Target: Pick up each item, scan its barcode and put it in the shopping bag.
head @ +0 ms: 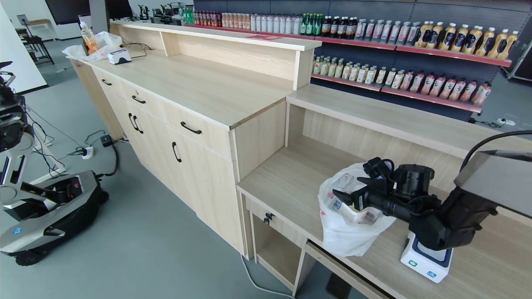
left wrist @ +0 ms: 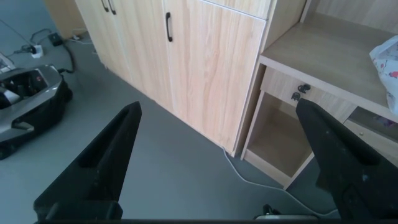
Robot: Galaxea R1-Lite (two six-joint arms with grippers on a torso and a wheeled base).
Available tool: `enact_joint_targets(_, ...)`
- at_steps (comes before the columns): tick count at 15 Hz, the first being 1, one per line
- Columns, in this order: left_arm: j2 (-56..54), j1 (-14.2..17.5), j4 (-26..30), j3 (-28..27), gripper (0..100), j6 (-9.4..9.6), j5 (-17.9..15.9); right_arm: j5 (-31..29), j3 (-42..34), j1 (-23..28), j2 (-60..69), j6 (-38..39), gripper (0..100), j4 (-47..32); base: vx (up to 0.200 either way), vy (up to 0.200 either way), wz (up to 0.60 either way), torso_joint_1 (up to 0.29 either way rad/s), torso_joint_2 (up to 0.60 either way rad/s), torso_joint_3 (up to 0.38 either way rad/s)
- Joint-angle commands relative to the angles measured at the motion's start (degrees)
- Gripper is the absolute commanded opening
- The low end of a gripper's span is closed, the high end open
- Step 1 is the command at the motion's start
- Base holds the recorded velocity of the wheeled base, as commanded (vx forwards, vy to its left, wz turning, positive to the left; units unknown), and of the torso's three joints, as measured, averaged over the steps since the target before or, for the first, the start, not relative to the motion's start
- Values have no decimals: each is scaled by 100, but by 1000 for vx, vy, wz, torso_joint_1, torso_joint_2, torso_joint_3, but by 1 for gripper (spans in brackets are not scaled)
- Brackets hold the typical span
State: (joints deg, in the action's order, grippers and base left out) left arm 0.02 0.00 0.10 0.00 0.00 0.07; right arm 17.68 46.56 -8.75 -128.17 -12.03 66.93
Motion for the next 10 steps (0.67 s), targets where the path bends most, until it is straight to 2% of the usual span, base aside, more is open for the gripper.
enact_joint_targets(1, -2, 0, -1, 0, 100, 0, 1, -19, -208, 163, 1963, -185, 100, -1112, 0, 0, 0, 0, 0, 0)
enact_joint_targets(4, -2, 0, -1, 0, 100, -9, 1, -10, -270, 436, 3140, -590, 100, -1314, 0, 0, 0, 0, 0, 0)
enact_joint_targets(6, -2, 0, -1, 0, 100, 0, 1, -19, -296, 735, 3510, -968, 100, -1507, 0, 0, -600, 5, 0, 5)
enact_joint_targets(8, -2, 0, -1, 0, 100, 0, 1, -370, -120, 1139, 4221, -1073, 100, -2553, 0, 0, -600, -5, 0, 5)
enact_joint_targets(9, -2, 0, -1, 0, 100, -9, 1, -546, -41, 1253, 4336, -1029, 100, -2755, 0, 0, -600, 2, 2, 7)
enact_joint_targets(10, -2, 0, -1, 0, 100, 0, 1, -634, 214, 1543, 4635, -792, 100, -3291, 0, 0, -600, 7, -2, 7)
